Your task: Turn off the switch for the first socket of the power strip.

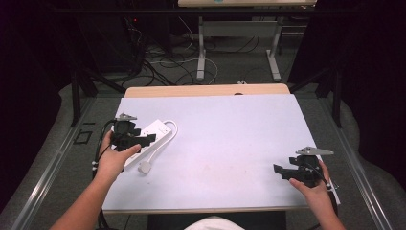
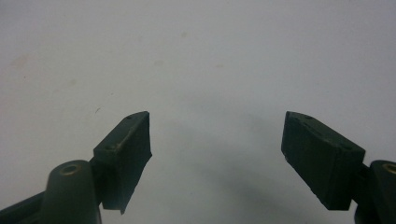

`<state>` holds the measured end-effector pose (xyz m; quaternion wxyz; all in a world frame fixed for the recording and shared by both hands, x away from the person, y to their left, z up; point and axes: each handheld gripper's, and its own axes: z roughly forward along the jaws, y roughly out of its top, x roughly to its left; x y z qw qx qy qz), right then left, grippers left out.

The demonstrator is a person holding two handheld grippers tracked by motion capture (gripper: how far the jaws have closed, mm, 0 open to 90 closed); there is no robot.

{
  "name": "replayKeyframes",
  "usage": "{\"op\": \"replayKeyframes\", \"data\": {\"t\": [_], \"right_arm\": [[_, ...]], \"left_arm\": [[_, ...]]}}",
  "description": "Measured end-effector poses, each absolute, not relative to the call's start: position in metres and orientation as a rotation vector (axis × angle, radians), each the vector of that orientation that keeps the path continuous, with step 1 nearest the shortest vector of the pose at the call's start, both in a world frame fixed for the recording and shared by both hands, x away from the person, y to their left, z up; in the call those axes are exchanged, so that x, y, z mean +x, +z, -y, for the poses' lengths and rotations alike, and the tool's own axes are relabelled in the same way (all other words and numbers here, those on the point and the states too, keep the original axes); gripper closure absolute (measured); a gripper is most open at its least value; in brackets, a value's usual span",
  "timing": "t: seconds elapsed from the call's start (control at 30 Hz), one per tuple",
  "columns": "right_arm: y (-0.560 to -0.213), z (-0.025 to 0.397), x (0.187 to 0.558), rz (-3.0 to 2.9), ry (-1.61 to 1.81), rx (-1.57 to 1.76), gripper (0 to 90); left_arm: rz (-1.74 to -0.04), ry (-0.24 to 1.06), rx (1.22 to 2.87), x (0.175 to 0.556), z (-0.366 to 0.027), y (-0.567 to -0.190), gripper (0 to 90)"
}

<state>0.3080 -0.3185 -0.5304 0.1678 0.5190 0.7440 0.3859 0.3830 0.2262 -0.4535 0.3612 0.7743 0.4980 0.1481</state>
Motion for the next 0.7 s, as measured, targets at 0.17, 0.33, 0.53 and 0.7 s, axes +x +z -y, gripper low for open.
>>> {"op": "replayKeyframes", "data": {"t": [0.17,0.33,0.53,0.7], "right_arm": [[-0.53,0.318,0.308,-2.117,1.097,1.475,23.6],[-0.53,0.318,0.308,-2.117,1.099,1.475,23.7],[-0.53,0.318,0.308,-2.116,1.099,1.475,23.6],[-0.53,0.318,0.308,-2.116,1.1,1.475,23.7]], "left_arm": [[-1.266,0.364,1.979,0.376,-0.226,-0.451,31.4],[-1.245,0.391,1.977,0.368,-0.226,-0.448,30.5],[-1.229,0.412,1.957,0.359,-0.228,-0.45,29.2],[-1.231,0.4,1.94,0.35,-0.23,-0.453,26.8]]}}
